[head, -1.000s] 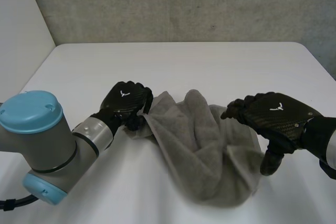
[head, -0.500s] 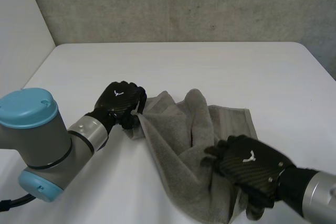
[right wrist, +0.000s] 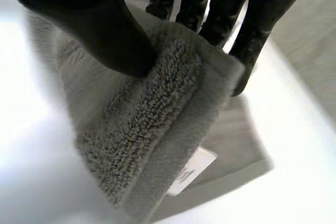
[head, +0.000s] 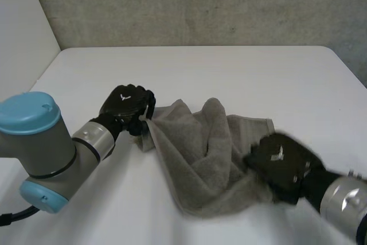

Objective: Fold the towel.

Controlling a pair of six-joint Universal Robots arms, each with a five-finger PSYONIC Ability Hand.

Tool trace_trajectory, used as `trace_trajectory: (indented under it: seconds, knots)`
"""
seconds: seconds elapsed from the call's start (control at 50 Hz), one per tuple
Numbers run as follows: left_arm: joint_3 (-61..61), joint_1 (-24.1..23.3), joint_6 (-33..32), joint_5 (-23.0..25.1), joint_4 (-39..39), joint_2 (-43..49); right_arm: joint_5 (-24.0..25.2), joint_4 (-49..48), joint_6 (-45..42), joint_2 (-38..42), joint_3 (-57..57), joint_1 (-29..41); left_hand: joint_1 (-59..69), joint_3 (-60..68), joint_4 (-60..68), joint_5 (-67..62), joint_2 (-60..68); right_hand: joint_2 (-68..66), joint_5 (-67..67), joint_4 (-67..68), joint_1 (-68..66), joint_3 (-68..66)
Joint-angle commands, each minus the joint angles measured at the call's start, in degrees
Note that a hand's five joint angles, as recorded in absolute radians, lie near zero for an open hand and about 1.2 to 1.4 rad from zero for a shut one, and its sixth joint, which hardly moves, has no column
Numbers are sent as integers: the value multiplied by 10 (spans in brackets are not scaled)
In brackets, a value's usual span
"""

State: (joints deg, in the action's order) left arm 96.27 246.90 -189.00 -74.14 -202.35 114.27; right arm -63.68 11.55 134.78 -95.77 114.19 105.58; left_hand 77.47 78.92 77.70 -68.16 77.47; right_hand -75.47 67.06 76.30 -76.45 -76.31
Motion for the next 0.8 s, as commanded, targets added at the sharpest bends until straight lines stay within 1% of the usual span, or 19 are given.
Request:
trace_trajectory:
  seconds: [0.02, 0.08, 0.12, 0.14, 0.16, 0.18, 0.22, 0.26, 0.34, 0.4, 0.44, 0.5, 0.54, 0.6, 0.64, 0.66, 0.7, 0.76, 0.8]
  knots:
    - [-64, 12, -2, 0, -4, 0, -12, -106, 87, -2, -118, -2, 25, 11, 23, -18, 25, -45, 29, 37, -36, -37]
    - [-147, 12, -1, -12, -7, 4, -30, -185, 126, 19, -192, 0, 25, 11, 23, -18, 25, -45, 29, 37, -36, -37]
    - [-200, 10, -1, -24, -7, 14, -76, -287, 144, 73, -284, 2, 25, 11, 23, -18, 25, -45, 29, 37, -36, -37]
    - [-263, 8, -2, -42, -6, 24, -76, -288, 144, 73, -285, 2, 25, 11, 23, -18, 25, -45, 29, 37, -36, -37]
    - [-327, 4, -2, -63, -7, 29, -106, -343, 145, 93, -332, 7, 25, 11, 23, -18, 25, -45, 29, 37, -36, -37]
    - [-327, 4, -2, -63, -7, 29, -106, -344, 145, 93, -332, 7, 25, 11, 23, -18, 25, -45, 29, 37, -36, -37]
    - [-452, 3, -1, -105, -8, 29, -151, -450, 150, 103, -407, 8, 25, 11, 23, -18, 25, -45, 29, 37, -36, -37]
    - [-509, 3, -1, -124, -11, 29, -166, -486, 155, 103, -438, 8, 25, 11, 23, -18, 25, -45, 29, 37, -36, -37]
    - [-595, 3, 2, -151, -15, 32, -164, -486, 164, 110, -479, 14, 25, 11, 23, -18, 25, -45, 29, 37, -36, -37]
    - [-616, 5, 2, -152, -11, 32, -152, -411, 166, 130, -504, 11, 25, 11, 23, -18, 25, -45, 29, 37, -36, -37]
    - [-603, 7, 2, -152, -9, 29, -125, -327, 168, 169, -505, 17, 25, 11, 23, -18, 25, -45, 29, 37, -36, -37]
    - [-530, 12, 2, -149, -5, 25, -120, -294, 163, 182, -499, 20, 25, 11, 23, -18, 25, -45, 29, 37, -36, -37]
    - [-400, 19, -3, -138, -11, -12, -105, -243, 160, 189, -467, 20, 25, 11, 23, -18, 25, -45, 29, 37, -36, -37]
    - [-329, 29, -4, -123, -17, -39, -97, -217, 160, 189, -418, 18, 25, 11, 23, -18, 25, -45, 29, 37, -36, -37]
    - [-194, 57, -4, -79, -46, -80, -93, -213, 161, 190, -383, 17, 25, 11, 23, -18, 25, -45, 29, 37, -36, -37]
    - [-193, 57, -4, -79, -46, -80, -93, -213, 161, 190, -383, 16, 25, 11, 23, -18, 25, -45, 29, 37, -36, -37]
    - [-60, 74, -6, -41, -92, -106, -80, -216, 159, 189, -313, 17, 25, 11, 23, -18, 25, -45, 29, 37, -36, -37]
    - [1, 80, -8, -27, -117, -118, -60, -219, 159, 189, -247, 16, 25, 11, 23, -18, 25, -45, 29, 37, -36, -37]
    - [96, 86, -29, -7, -167, -120, -51, -222, 157, 189, -218, 13, 25, 11, 23, -18, 25, -45, 29, 37, -36, -37]
